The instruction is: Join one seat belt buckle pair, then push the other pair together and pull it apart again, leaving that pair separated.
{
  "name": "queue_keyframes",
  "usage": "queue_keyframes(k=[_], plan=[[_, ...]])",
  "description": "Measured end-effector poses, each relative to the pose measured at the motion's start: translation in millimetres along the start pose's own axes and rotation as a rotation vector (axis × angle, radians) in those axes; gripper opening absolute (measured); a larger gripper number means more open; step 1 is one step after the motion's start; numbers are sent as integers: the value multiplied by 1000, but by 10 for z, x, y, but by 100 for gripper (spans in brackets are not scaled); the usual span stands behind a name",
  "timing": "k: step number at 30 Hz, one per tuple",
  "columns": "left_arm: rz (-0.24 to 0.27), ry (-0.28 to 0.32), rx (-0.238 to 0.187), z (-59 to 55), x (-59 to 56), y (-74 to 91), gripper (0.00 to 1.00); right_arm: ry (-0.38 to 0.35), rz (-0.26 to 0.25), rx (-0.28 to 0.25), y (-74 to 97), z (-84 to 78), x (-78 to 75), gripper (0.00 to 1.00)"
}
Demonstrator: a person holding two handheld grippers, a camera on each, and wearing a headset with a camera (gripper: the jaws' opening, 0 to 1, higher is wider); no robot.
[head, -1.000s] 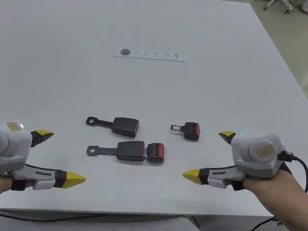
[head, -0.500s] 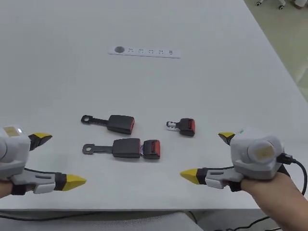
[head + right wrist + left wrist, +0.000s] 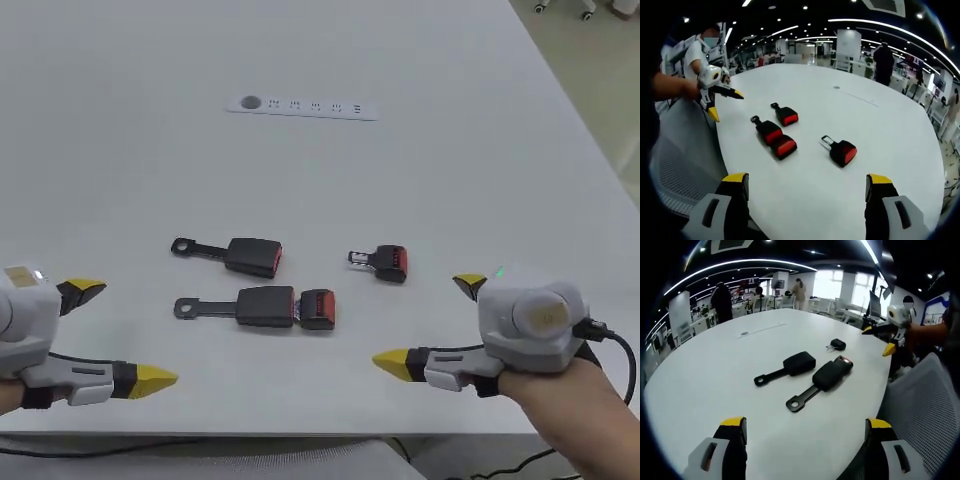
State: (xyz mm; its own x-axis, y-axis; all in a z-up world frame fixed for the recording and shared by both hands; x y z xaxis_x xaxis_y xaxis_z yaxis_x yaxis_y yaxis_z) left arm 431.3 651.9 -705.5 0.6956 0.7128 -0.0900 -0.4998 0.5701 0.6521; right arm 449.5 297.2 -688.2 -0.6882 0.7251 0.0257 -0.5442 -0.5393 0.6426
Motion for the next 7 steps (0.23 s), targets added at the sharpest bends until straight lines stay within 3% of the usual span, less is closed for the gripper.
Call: queue_keyframes(k=[7], plan=[[-16,-23,-13,-21,-19,18,100,-1,5,3,-38,20,10,98]])
Point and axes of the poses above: the centre of the closed fingertips' face, and the gripper's own axes: y roughly backward along the fingers, x roughly to its left, z roughly out of its top, the point moved 5 cm from there along y, roughly backward along the fingers, and after that the axes turned 1 degree about -y, right-handed, at the moved point
